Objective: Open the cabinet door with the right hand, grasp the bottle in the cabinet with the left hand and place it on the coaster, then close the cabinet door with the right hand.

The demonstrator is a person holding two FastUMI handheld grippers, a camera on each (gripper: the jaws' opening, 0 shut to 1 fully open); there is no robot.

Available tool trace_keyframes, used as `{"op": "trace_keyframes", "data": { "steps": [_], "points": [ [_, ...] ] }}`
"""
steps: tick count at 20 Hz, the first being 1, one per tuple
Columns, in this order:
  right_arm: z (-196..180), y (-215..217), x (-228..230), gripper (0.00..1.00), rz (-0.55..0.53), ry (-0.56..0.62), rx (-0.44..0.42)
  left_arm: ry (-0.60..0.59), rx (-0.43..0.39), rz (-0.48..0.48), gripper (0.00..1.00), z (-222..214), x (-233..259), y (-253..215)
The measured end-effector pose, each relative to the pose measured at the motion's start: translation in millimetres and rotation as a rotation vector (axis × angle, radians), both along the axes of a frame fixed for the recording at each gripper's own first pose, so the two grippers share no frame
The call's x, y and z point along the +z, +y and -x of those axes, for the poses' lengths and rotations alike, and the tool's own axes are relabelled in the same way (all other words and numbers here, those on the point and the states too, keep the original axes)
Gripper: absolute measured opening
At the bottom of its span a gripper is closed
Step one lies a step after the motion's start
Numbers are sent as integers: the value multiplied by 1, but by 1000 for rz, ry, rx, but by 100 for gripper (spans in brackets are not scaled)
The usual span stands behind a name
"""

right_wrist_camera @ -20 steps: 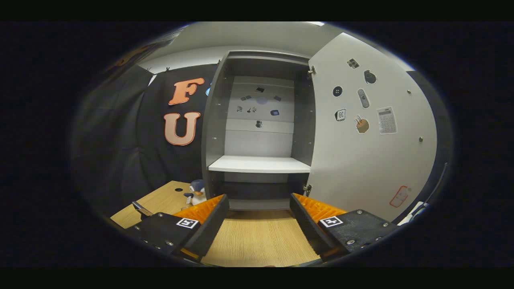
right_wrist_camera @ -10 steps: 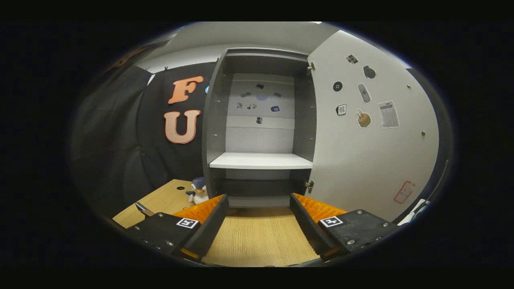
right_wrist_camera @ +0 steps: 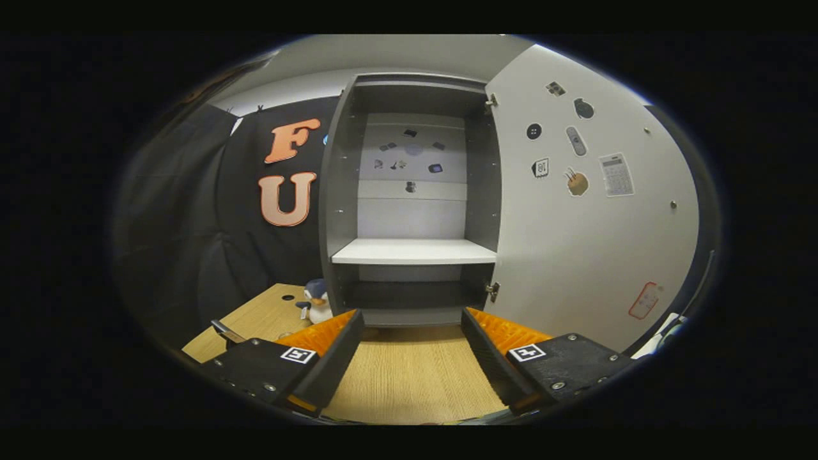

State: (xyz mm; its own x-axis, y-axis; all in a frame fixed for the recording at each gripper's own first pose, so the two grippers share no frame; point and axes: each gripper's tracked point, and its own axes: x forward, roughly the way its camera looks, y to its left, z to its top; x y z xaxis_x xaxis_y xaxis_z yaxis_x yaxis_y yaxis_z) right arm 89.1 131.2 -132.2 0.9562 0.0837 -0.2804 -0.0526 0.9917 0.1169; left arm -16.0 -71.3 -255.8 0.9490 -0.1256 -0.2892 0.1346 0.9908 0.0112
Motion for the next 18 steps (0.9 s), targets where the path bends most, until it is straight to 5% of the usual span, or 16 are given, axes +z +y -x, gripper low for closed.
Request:
{"op": "trace_keyframes", "data": {
  "steps": [11,14,18],
  "points": [
    [5,3,-2,94,1,10,13,12,16,41,86,1,7,0],
    [7,3,0,94,-4,8,17,4,26,32,97,-1,13,2],
    [10,2,7,94,-18,2,22,1,32,22,96,-4,24,1]
  ]
}}
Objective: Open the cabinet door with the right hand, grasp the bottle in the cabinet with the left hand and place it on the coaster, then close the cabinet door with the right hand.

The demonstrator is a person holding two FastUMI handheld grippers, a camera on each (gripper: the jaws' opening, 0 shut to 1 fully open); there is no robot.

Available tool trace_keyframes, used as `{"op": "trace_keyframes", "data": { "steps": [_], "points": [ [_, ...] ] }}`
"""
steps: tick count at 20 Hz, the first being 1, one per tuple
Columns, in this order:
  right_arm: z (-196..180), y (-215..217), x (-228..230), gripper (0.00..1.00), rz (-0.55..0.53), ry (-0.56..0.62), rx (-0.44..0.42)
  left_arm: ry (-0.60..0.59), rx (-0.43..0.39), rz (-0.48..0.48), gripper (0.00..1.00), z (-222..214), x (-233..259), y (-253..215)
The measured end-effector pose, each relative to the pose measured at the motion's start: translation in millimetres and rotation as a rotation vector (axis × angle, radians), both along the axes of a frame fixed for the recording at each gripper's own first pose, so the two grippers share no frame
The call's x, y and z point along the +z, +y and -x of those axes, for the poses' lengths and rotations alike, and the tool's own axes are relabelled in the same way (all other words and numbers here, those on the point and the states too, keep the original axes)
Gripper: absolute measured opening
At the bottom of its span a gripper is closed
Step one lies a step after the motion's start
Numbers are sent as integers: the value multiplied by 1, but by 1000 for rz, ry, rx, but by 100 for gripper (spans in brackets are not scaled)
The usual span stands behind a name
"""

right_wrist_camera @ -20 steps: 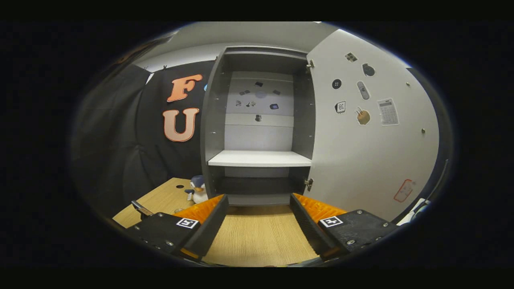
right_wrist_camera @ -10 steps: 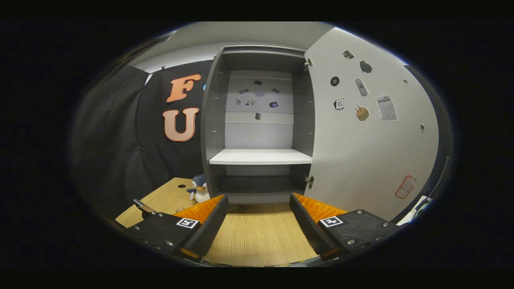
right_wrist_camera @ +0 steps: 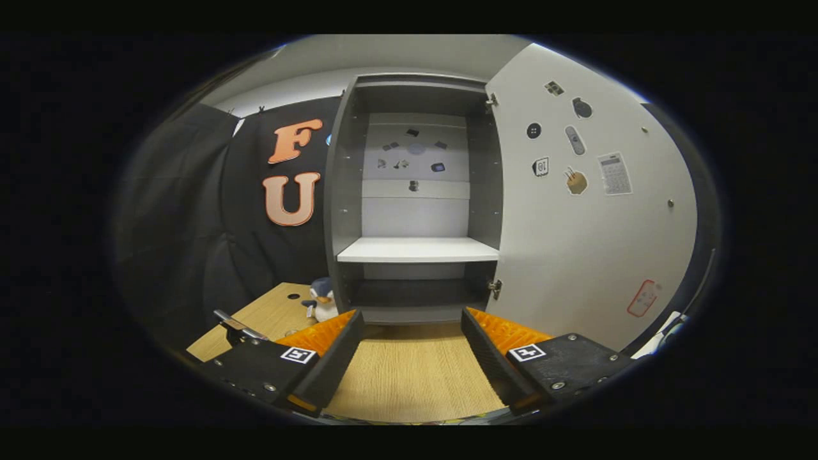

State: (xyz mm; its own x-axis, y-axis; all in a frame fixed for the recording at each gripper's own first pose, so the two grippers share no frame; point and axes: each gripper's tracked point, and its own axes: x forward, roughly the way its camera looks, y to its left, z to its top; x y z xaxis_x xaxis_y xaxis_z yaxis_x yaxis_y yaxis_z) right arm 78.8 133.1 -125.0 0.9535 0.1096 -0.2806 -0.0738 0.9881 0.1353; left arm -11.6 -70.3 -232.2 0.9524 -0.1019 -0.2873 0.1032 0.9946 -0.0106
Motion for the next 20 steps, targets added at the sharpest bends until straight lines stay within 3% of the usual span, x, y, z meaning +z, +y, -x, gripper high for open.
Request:
{"op": "trace_keyframes", "data": {
  "steps": [5,12,20],
  "points": [
    [6,2,1,97,-9,-1,17,-39,18,13,96,-11,33,0],
    [16,-4,7,94,-15,-13,25,-91,65,28,96,-21,81,10],
    [21,-44,30,94,35,-85,-42,-164,81,63,96,-21,156,11]
  ]
}}
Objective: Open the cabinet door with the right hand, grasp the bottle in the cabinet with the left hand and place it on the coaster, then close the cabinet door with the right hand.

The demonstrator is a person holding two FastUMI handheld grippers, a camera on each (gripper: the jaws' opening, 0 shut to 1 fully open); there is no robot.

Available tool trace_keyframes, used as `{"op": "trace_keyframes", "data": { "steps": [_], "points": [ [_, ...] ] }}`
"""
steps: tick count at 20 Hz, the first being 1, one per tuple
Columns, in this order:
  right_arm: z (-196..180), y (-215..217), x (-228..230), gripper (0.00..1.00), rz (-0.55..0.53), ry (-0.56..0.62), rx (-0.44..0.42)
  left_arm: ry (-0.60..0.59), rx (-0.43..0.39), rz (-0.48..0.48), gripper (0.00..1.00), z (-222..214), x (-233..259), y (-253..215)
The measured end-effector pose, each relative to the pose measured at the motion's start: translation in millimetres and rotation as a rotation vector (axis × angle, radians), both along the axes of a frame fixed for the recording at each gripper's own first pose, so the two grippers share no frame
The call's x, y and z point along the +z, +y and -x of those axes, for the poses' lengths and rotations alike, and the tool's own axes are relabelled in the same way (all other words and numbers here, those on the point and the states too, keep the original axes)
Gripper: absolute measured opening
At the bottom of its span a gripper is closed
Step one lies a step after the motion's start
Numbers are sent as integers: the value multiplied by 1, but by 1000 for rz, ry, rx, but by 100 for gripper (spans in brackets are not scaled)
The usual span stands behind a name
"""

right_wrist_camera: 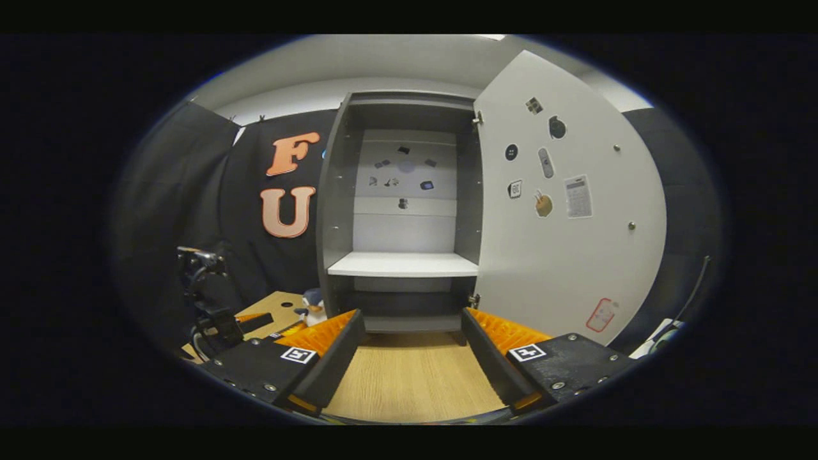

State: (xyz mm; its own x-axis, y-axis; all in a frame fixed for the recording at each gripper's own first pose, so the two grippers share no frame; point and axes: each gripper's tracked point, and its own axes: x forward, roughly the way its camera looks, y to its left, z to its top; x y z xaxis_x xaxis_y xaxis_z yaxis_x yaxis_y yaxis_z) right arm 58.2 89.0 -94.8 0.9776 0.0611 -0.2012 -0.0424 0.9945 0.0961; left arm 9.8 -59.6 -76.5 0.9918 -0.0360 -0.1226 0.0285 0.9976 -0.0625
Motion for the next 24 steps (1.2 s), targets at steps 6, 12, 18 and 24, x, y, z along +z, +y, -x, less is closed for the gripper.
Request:
{"op": "trace_keyframes", "data": {
  "steps": [6,12,18,24],
  "points": [
    [5,-30,23,94,-34,-29,-38,-48,-5,16,96,-2,55,-6],
    [15,-58,38,94,-33,-39,-82,-71,8,3,95,1,97,-8],
    [35,-94,44,94,-36,-30,-116,-87,-13,10,95,3,120,-26],
    [55,-160,63,98,-30,-59,-213,-98,-13,0,95,5,137,-41]
  ]
}}
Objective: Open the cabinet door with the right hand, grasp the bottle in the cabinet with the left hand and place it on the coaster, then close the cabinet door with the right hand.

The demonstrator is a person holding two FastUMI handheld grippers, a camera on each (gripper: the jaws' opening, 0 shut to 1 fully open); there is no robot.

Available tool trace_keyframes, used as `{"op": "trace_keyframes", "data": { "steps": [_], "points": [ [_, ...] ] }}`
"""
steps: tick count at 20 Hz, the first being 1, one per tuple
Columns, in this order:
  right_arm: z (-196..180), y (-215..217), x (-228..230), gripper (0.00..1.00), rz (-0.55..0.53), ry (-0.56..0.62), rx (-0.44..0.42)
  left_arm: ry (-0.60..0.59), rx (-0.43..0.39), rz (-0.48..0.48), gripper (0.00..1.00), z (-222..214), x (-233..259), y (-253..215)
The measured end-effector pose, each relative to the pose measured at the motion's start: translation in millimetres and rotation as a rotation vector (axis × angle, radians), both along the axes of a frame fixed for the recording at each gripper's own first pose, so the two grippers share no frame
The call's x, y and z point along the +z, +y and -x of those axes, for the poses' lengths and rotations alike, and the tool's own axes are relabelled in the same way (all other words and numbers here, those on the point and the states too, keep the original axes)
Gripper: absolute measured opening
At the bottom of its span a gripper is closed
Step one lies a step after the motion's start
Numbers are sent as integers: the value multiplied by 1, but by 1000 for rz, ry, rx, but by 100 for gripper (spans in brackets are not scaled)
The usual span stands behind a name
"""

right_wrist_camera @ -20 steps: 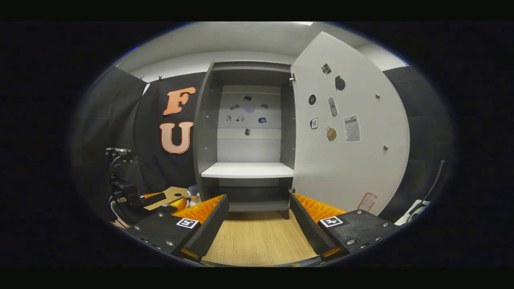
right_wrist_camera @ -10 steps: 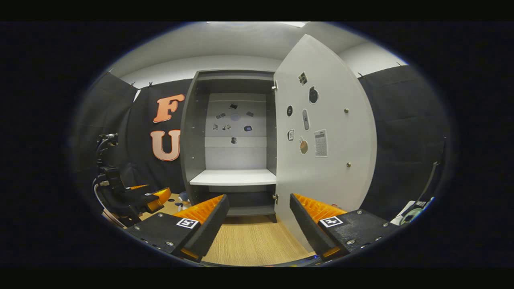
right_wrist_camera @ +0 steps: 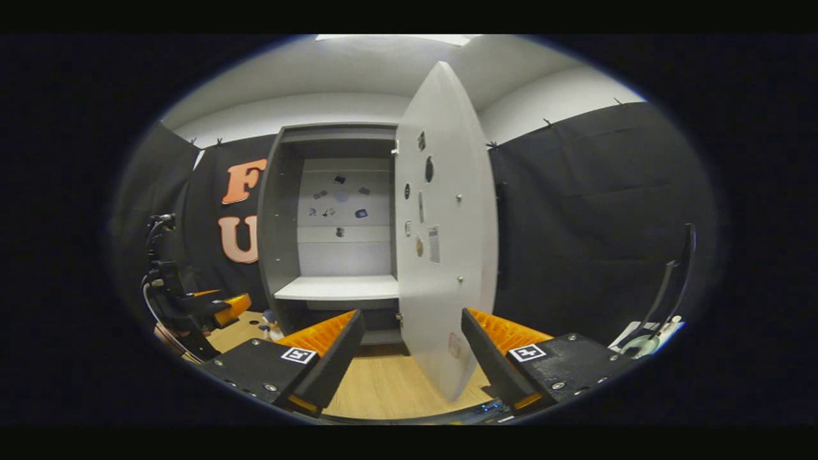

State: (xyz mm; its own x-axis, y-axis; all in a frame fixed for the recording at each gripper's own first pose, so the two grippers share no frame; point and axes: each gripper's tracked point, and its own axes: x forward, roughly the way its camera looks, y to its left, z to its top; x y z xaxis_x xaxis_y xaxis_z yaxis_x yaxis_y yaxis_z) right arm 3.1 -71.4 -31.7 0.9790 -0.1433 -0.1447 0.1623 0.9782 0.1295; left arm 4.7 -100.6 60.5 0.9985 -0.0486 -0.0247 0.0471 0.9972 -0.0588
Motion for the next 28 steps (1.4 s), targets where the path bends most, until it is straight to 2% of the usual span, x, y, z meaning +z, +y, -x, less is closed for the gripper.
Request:
{"op": "trace_keyframes", "data": {
  "steps": [1,2,6,7,8,9,10,12,15,16,17,19,28],
  "points": [
    [5,-15,1,98,6,-2,-23,0,2,5,95,2,1,-1],
    [8,-29,3,94,14,-1,-48,2,4,8,96,3,3,-2],
    [17,-84,0,94,85,26,-145,17,20,11,96,10,5,-2],
    [18,-95,-3,98,108,38,-163,21,31,9,96,13,6,2],
    [17,-103,-8,94,128,53,-175,24,44,6,96,16,7,6],
    [13,-109,-12,98,142,67,-174,22,56,5,95,20,10,10],
    [7,-110,-15,94,147,77,-160,20,64,5,95,22,12,12],
    [-5,-105,-20,94,145,81,-127,14,79,-2,95,27,15,19],
    [-8,-102,-20,89,147,78,-102,8,90,-22,96,28,19,28],
    [-4,-99,-17,94,142,78,-89,11,89,-26,95,27,20,30],
    [-3,-96,-18,88,136,83,-76,8,88,-28,95,25,22,31],
    [-2,-87,-17,87,112,84,-53,-5,86,-16,95,23,26,34],
    [-22,10,-8,87,-31,66,99,6,55,-18,95,8,20,47]
  ]
}}
